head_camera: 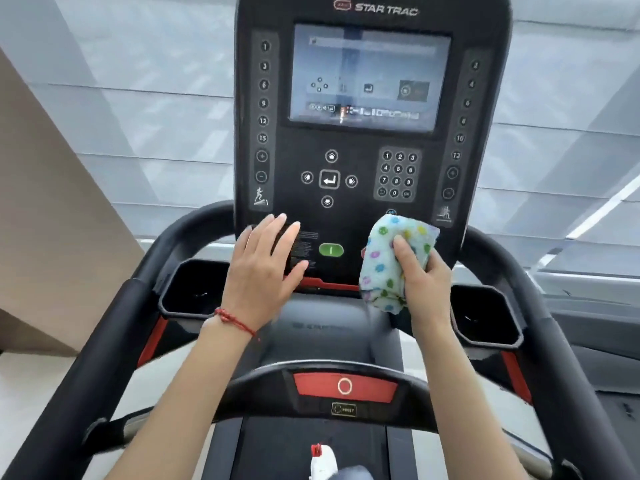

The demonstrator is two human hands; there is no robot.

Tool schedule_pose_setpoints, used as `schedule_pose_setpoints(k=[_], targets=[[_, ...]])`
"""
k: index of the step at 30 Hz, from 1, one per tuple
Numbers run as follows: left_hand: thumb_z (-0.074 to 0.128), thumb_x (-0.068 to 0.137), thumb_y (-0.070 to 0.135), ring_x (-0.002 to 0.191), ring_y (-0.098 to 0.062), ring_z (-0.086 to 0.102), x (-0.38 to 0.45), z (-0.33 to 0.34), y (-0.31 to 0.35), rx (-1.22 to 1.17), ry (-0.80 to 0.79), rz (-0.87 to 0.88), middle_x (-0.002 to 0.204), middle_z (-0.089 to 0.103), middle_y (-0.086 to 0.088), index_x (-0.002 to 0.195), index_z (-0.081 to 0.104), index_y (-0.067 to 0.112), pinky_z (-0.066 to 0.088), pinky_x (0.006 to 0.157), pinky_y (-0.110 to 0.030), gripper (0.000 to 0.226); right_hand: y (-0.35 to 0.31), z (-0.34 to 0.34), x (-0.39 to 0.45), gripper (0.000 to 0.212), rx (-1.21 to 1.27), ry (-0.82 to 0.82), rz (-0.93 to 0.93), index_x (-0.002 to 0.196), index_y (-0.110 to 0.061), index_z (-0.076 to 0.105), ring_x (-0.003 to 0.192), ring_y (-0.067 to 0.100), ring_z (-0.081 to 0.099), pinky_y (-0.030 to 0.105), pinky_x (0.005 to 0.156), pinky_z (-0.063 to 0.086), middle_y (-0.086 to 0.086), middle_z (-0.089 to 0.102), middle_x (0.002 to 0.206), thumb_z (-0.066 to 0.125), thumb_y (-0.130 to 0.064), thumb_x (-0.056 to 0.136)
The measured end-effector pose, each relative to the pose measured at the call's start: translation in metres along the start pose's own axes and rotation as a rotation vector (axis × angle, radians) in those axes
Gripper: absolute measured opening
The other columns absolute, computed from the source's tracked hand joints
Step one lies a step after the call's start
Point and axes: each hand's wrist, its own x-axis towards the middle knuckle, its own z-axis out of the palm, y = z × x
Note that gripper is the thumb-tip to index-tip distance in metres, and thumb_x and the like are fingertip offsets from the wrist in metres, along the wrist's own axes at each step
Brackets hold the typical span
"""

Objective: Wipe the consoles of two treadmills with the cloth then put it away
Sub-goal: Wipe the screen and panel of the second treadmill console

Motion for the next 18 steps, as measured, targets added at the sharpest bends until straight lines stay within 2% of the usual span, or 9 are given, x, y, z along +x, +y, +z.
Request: schedule_pose_setpoints(k=[4,11,16,18], targets=[[0.045,0.090,0.035,0.121,-0.034,0.047,0.041,0.011,-0.010,0.039,0.035,-0.016,0.128,0.054,-0.018,0.127,0.054,0.004,0.034,0.103,-0.048,0.050,-0.021,0.013,0.044,0.007,-0.009,-0.023,-0.066,0.086,-0.018,0.065,0.072,0.006,0.069,0.018,0.059,0.054,-0.005,0.071,0.080,0.066,-0.025,0.084],[0.045,0.091,0.033,0.125,-0.034,0.043,0.091,0.017,-0.035,0.041,0.110,-0.008,0.130,0.052,-0.020,0.127,0.054,0.002,0.038,0.101,-0.052,0.049,-0.056,0.042,0.100,0.004,-0.046,-0.009,-0.229,0.085,-0.019,0.062,0.068,-0.005,0.065,0.011,0.057,0.049,-0.007,0.066,0.081,0.065,-0.021,0.085],[0.047,0.090,0.031,0.128,-0.033,0.038,0.123,0.024,-0.057,0.034,0.168,0.040,0.134,0.049,-0.020,0.128,0.052,0.002,0.037,0.102,-0.051,0.048,-0.086,0.065,0.134,0.006,-0.123,0.042,-0.370,0.085,-0.024,0.061,0.079,0.004,0.065,0.023,0.071,0.054,-0.008,0.066,0.084,0.065,-0.029,0.085],[0.047,0.091,0.030,0.129,-0.034,0.038,0.132,0.028,-0.066,0.037,0.179,0.064,0.135,0.047,-0.021,0.129,0.051,0.002,0.036,0.103,-0.051,0.048,-0.098,0.075,0.146,0.007,-0.170,0.067,-0.405,0.084,-0.027,0.059,0.080,0.003,0.064,0.022,0.072,0.054,-0.011,0.065,0.084,0.064,-0.031,0.086]])
